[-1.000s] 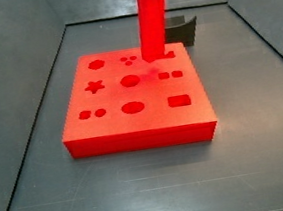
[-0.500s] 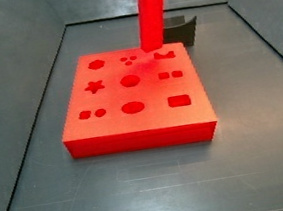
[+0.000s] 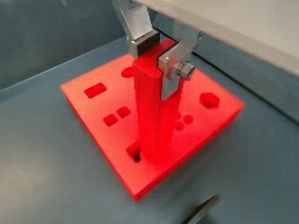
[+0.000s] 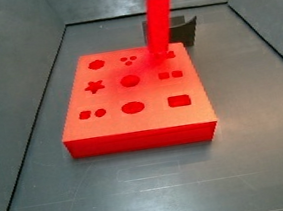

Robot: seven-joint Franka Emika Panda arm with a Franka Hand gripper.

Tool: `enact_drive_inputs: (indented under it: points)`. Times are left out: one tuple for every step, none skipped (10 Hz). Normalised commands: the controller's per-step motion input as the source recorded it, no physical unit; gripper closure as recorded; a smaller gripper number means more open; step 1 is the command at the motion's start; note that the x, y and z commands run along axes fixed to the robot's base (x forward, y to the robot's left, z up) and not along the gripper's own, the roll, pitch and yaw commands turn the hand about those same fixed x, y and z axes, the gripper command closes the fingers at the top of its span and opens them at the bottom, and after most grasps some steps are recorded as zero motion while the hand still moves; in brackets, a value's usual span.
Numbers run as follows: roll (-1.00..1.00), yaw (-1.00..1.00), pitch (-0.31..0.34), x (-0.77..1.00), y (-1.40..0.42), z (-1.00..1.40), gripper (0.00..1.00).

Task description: Insert the arch object.

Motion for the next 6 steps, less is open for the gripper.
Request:
enact_drive_inputs:
  points:
    - [-0.24, -0.66, -0.019, 0.38, 0.06, 0.0, 1.0]
    - [-0.19, -0.61, -0.007, 0.36, 0.08, 0.0, 1.0]
    - [-0.06, -0.2, 0.0, 0.0, 0.0, 0.0, 1.0]
    - [-0.04, -0.11, -0.033, -0.18, 0.0, -0.07, 1.0]
    - [-0.02, -0.17, -0.003, -0.29, 0.0, -0.11, 1.0]
    - [0.0, -0.11, -0.013, -0.23, -0.04, -0.12, 1.0]
